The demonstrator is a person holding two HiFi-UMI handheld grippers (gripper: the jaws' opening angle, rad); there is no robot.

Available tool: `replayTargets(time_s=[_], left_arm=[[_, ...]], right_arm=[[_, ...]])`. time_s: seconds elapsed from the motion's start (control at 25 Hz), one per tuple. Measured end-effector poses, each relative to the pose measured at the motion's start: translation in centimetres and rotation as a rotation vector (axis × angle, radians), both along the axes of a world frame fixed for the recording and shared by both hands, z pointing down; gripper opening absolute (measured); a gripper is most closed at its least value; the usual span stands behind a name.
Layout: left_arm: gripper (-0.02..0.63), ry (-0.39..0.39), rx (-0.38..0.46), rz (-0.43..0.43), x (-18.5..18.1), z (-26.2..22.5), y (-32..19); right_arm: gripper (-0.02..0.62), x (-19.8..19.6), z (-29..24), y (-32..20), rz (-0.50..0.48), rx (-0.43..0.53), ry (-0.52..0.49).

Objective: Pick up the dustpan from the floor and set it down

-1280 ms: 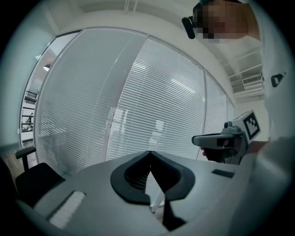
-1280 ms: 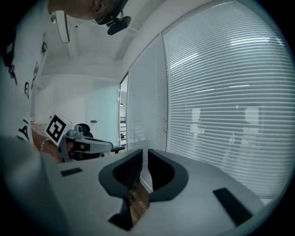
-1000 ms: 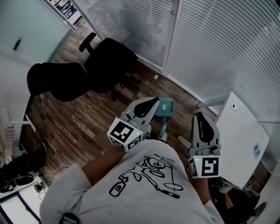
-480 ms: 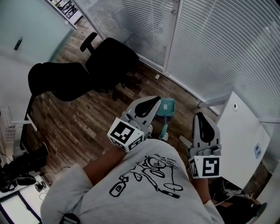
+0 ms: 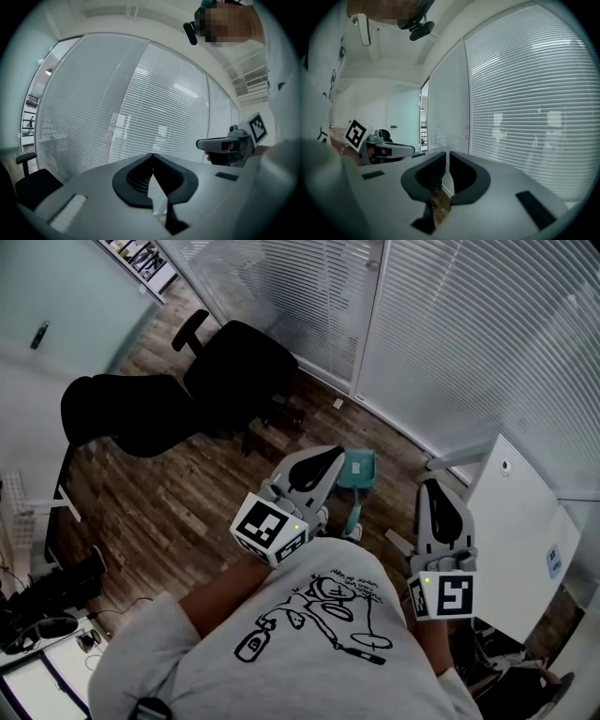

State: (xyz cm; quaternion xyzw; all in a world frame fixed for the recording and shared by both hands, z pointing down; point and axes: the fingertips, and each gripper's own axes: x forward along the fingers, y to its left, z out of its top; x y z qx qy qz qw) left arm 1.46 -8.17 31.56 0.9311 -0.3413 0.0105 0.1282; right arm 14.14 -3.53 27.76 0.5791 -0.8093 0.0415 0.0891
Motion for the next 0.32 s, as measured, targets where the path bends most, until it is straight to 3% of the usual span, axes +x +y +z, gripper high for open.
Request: replayTargets(time_s=[0.32], left_arm=[[0.002,0.004,-0.001,-0.003,-0.38,-0.33,-0.30]], right_arm=[[0.021,-0.27,-0.18,-0.27,0.006,-0.006,-0.004]])
